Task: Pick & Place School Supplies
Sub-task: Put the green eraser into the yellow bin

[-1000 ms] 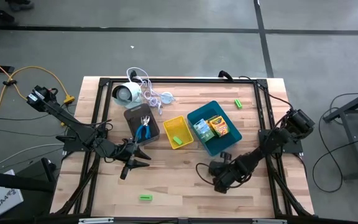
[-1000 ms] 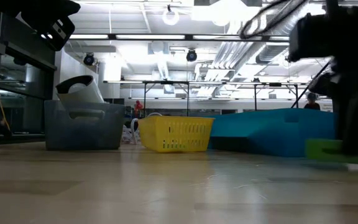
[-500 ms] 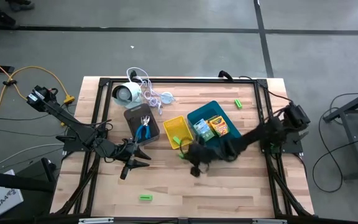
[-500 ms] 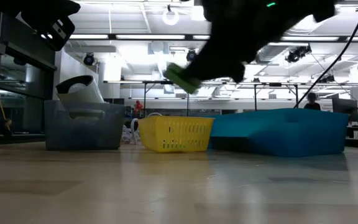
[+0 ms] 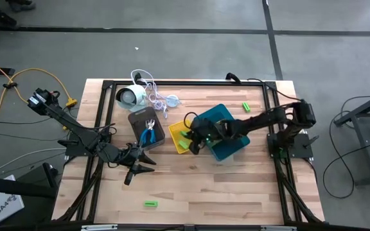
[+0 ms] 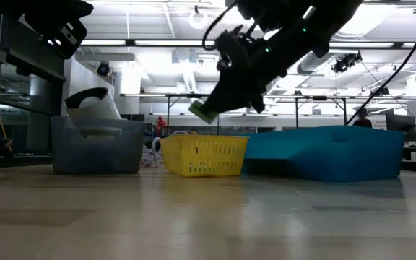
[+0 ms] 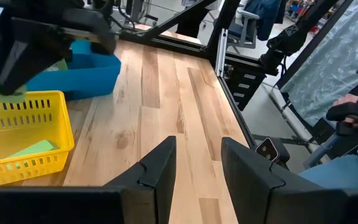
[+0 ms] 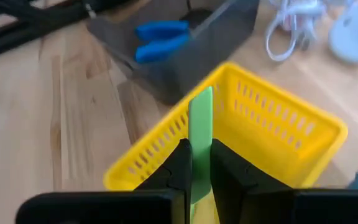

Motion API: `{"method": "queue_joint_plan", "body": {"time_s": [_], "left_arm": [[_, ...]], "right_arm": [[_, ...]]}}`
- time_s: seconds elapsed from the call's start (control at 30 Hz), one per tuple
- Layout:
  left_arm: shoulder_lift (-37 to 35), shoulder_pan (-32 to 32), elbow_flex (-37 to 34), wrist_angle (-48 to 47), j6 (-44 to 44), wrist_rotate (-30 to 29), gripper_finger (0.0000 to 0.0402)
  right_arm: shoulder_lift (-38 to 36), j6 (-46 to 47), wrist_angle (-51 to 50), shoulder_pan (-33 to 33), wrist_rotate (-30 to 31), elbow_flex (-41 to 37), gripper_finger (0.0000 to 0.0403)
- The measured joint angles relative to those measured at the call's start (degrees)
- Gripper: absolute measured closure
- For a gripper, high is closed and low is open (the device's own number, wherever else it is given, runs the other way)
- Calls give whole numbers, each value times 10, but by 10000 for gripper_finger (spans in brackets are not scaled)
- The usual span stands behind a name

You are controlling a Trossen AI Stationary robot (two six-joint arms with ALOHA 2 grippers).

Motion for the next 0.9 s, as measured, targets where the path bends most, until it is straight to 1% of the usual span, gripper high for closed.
{"method": "queue_joint_plan", "body": {"time_s": [0.13, 0.23, 0.37, 0.53, 0.63, 0.7, 0.77, 0.83, 0.9], "left_arm": [[0, 0, 0, 0, 0, 0, 277], [0, 0, 0, 0, 0, 0, 277], [0, 0, 0, 0, 0, 0, 277], [0, 0, 0, 0, -31, 0, 277], [0, 0, 0, 0, -33, 0, 277], [0, 0, 0, 0, -16, 4, 277], [0, 0, 0, 1, 32, 16, 277], [0, -1, 0, 13, 65, 41, 277], [0, -7, 0, 37, 70, 64, 277]], "right_arm": [[0, 7, -32, -13, -34, 0, 366], [0, 6, -35, -13, -45, 0, 353], [0, 6, -32, -11, -48, 0, 333], [0, 6, -32, -12, -38, 0, 310], [0, 6, -30, -11, -36, 0, 298], [0, 5, -21, -11, -36, 0, 292], [0, 2, -6, -11, -41, 0, 287], [0, 0, 16, -10, -61, 0, 285], [0, 0, 42, -8, -82, 0, 285]]}}
